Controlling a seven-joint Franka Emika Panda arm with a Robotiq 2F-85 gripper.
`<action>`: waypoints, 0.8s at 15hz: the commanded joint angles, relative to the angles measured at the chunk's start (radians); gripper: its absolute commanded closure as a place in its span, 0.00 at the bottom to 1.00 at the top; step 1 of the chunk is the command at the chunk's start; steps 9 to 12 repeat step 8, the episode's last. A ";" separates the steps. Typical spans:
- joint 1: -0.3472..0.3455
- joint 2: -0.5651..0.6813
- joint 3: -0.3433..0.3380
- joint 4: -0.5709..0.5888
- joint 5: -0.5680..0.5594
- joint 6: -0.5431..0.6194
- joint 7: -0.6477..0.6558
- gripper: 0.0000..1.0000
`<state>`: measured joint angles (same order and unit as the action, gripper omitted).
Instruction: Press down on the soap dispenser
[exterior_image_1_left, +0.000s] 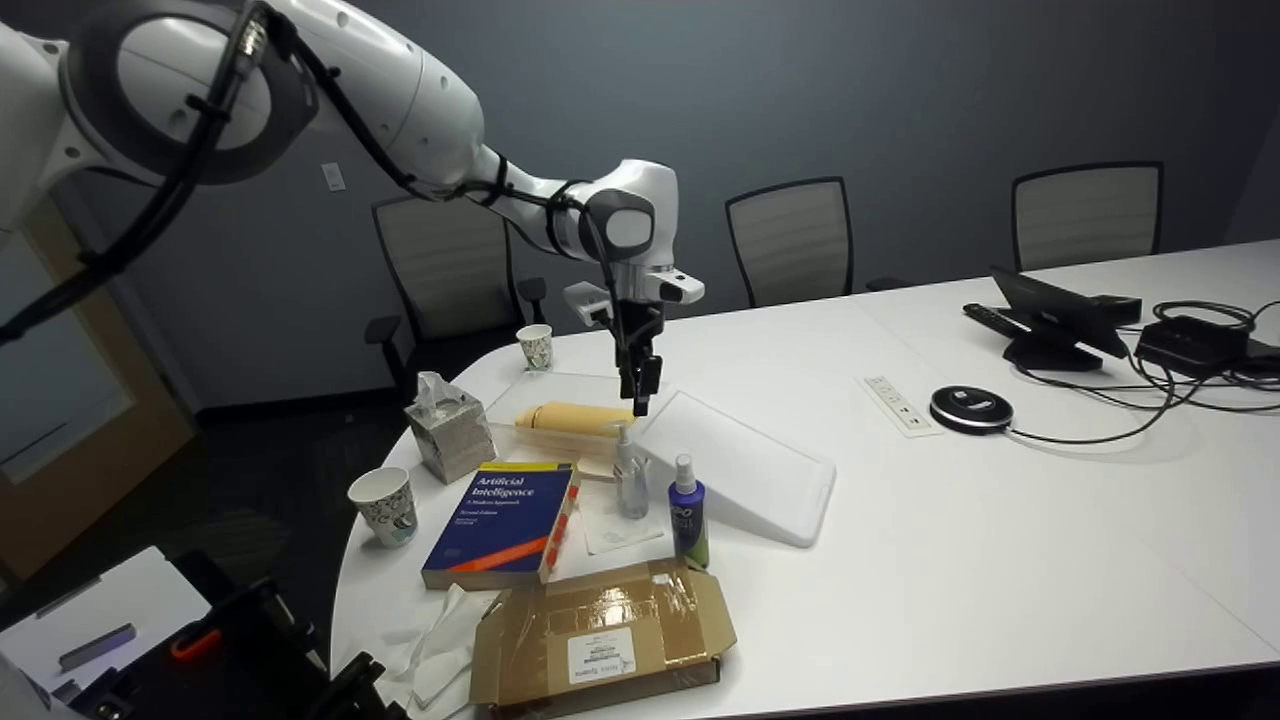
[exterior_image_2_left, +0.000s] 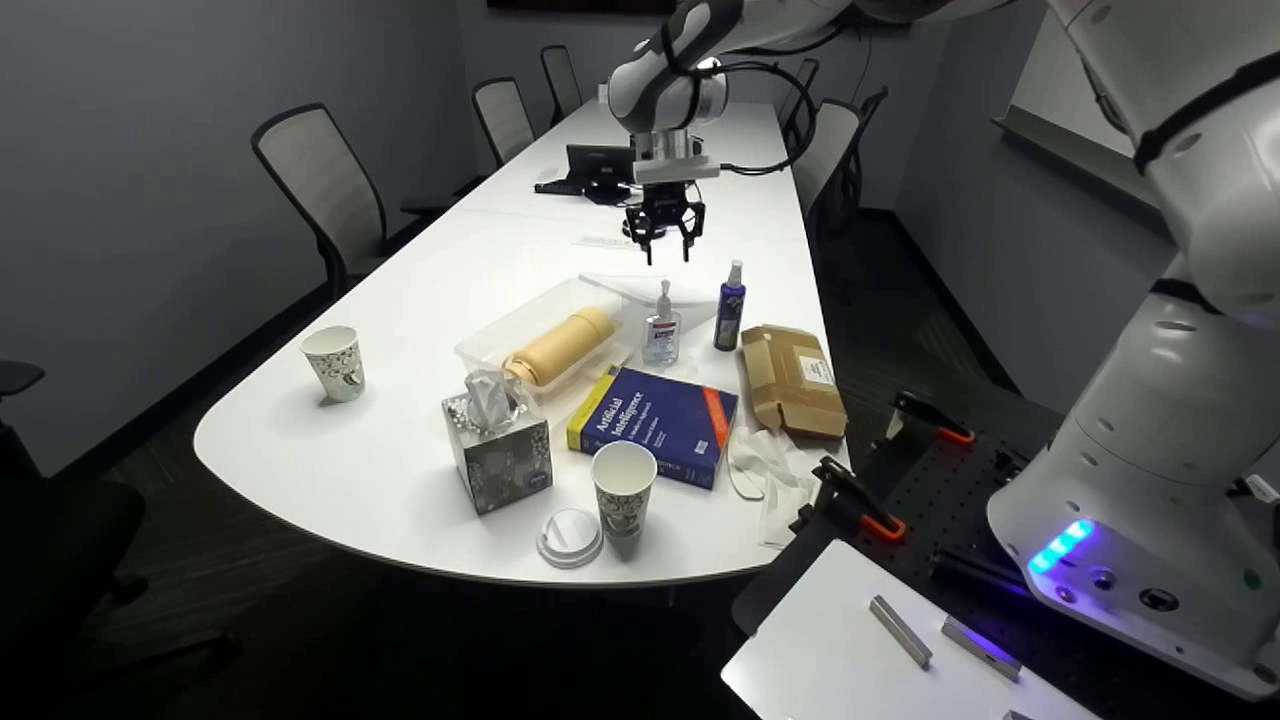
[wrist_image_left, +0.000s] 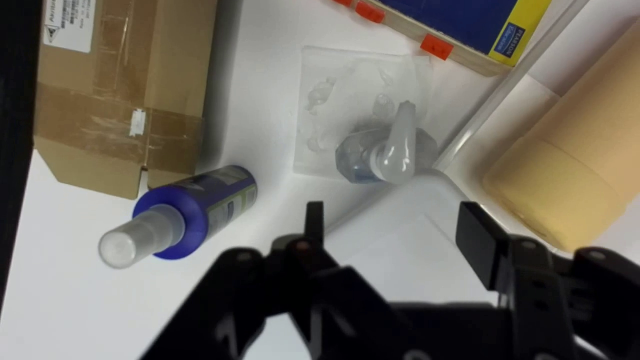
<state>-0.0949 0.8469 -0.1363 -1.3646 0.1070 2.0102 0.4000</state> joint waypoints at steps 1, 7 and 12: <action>0.019 -0.055 -0.017 -0.014 -0.014 -0.030 0.032 0.01; 0.015 -0.084 -0.017 -0.018 -0.009 -0.036 0.039 0.00; 0.014 -0.085 -0.016 -0.019 -0.006 -0.035 0.042 0.00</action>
